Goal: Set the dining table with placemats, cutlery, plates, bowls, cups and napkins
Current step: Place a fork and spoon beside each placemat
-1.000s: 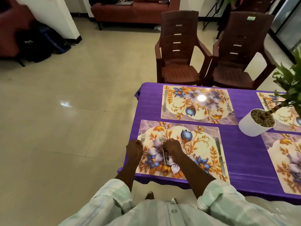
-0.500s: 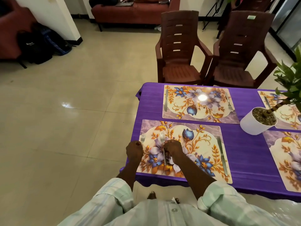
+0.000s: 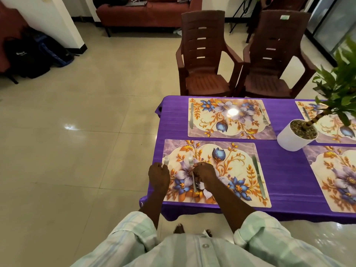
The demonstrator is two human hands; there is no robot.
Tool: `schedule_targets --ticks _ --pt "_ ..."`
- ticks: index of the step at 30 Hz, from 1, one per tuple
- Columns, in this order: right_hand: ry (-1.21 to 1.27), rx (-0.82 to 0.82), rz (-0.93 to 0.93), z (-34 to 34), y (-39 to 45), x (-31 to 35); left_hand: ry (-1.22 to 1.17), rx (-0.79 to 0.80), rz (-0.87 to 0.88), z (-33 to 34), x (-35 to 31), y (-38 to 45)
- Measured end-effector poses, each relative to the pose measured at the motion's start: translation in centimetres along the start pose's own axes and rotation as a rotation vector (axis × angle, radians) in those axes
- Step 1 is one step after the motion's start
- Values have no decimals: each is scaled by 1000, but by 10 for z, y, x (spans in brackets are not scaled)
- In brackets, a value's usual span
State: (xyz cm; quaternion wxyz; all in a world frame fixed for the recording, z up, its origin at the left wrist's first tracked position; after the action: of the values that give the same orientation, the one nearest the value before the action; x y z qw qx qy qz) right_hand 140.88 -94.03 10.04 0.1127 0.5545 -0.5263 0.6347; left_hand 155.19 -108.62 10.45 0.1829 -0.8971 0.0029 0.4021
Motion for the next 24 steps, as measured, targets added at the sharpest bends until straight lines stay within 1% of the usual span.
schedule_targets --ticks 3,5,7,9,12,15,18,21,24 --pt "107 -31 18 -9 -4 -4 -63 -21 72 8 -11 -12" --pt "162 -65 22 -20 -8 -7 -74 22 111 20 -23 -21" --pt "194 -101 2 -37 -13 -7 -90 124 146 41 -33 -33" --pt "253 -128 -22 -56 -18 -6 -49 252 157 65 -40 -46" --pt "348 -187 -32 -94 -22 -11 19 467 204 109 -54 -69" --pt "375 -255 -48 -131 -23 -14 27 673 242 148 -70 -95" --pt "414 -299 -58 -173 -23 -23 6 870 157 180 -86 -132" --pt "471 -317 -68 -220 -21 -30 -77 945 104 210 -102 -167" --pt "503 -350 -98 -280 -20 -40 -83 992 119 247 -121 -213"
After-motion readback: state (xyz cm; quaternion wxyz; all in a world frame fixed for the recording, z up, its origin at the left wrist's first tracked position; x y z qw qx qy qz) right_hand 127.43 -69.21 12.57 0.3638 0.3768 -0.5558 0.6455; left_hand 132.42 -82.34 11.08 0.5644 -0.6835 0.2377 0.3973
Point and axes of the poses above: each hand's wrist, its own y-axis towards the middle knuckle, its own z-axis out of the palm, x = y × z, the point moved 5 cm from there along y, towards the middle knuckle, and after that the axes turned 8 degrees about -z, right-handed, at the moved point
